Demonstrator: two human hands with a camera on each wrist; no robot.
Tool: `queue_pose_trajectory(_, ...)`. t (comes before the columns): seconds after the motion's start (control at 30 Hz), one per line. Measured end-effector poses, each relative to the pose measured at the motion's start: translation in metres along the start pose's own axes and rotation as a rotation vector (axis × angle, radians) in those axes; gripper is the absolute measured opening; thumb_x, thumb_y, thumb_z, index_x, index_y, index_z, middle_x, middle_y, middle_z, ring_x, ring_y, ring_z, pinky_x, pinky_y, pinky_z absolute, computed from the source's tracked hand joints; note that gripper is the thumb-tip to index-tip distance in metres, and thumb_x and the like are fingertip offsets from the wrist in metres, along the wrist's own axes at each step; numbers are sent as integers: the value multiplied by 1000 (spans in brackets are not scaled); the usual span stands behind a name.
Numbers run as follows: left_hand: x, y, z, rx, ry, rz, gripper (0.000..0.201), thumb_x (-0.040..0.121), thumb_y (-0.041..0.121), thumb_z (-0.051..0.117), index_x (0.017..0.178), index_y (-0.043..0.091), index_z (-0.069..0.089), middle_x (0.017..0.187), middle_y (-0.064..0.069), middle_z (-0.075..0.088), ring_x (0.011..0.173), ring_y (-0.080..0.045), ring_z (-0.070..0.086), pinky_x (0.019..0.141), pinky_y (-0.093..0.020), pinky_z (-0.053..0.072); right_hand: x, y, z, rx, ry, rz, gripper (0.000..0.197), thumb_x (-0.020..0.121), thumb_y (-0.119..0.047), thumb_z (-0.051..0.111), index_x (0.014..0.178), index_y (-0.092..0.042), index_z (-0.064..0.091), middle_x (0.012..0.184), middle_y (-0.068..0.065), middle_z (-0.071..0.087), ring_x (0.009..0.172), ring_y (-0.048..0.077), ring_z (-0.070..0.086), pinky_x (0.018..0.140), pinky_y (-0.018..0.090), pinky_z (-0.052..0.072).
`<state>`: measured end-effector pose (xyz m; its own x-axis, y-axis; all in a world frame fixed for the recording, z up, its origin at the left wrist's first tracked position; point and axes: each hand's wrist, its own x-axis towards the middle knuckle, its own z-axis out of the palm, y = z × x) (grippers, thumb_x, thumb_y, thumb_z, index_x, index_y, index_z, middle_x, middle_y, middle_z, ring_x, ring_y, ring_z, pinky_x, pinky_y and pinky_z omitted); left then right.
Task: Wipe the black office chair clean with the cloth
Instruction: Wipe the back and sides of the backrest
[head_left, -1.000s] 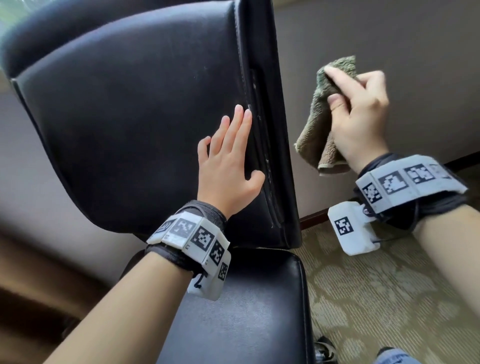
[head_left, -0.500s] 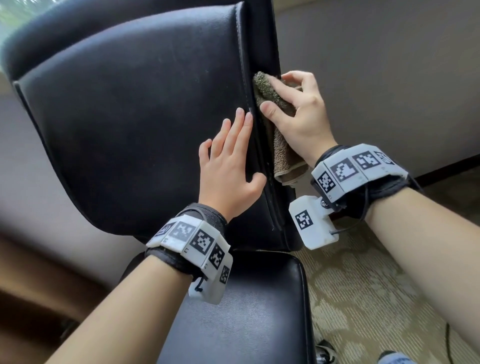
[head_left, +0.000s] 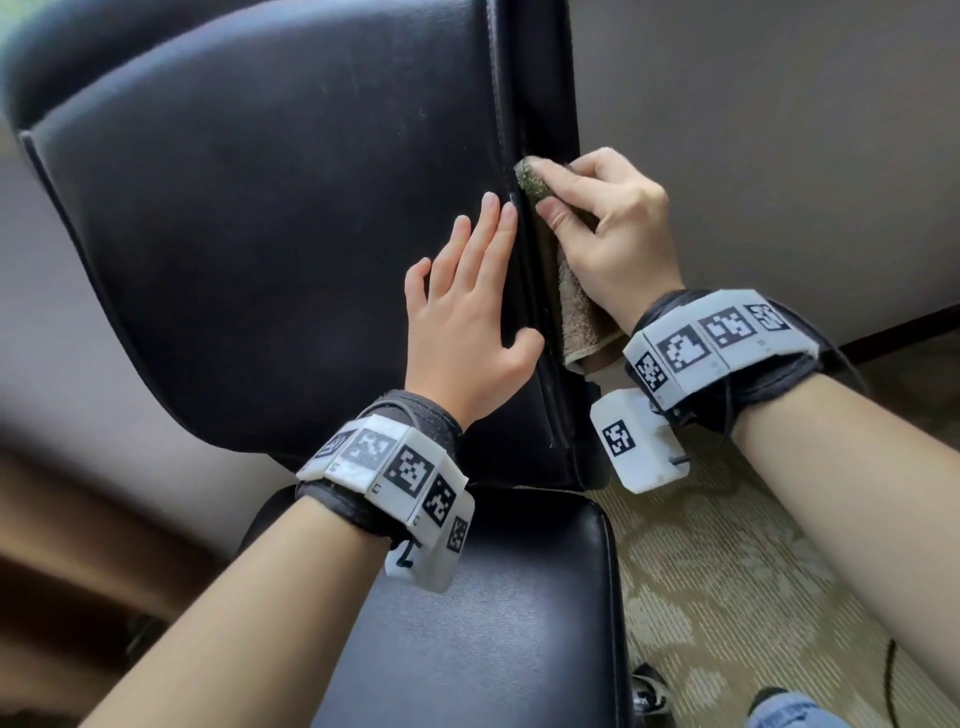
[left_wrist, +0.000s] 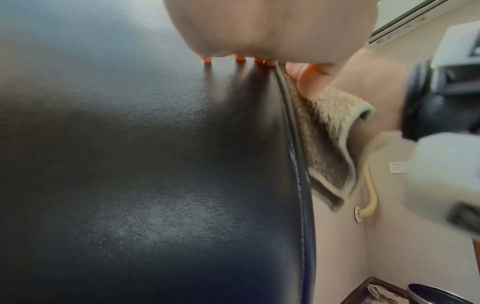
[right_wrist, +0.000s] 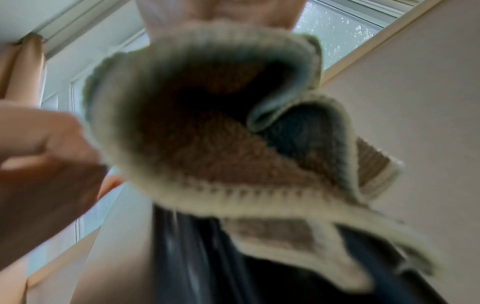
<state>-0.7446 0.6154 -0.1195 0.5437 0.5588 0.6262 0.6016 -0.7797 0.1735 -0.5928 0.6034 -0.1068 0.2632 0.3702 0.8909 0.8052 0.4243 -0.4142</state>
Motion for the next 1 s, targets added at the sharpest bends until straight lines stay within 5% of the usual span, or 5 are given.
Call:
queue_pose_trajectory(0.17,0,0,1,9,-8,-2,86,69,30,46,149,22,17,157,4,12,143,-16,10,112,-40,14,-68,4,-9,10,-107,19,32,83,-6,61,115,-7,65,88,11,60,79,10,53,79,16,44)
queue_pose_trajectory(0.5,-1,5,2,21,-11,-24,86,70,25,46,150,20,14,158,2,9,144,-17,4,115,-44,9,-154,25,-24,50,-332,172,33,84,-24,56,114,-14,67,90,5,59,80,9,53,78,16,43)
queue_pose_trajectory(0.6,-4,6,6,8,-11,-30,88,71,23,47,150,20,11,158,2,5,145,-17,-1,114,-41,0,-145,22,-29,108,-276,275,33,80,-15,63,112,-14,67,86,1,58,80,7,54,80,5,37)
queue_pose_trajectory(0.73,-18,4,13,-21,13,-8,84,73,18,48,150,16,14,158,-2,7,144,-17,-1,112,-38,-4,-125,15,-44,205,-72,419,36,81,-13,61,116,-15,64,91,0,62,84,-2,57,85,8,39)
queue_pose_trajectory(1.0,-39,-5,24,8,37,-27,78,76,13,47,149,12,18,157,-6,13,142,-15,3,112,-39,1,-100,4,-26,69,38,188,33,81,-14,65,114,-11,66,82,8,59,75,10,53,76,9,41)
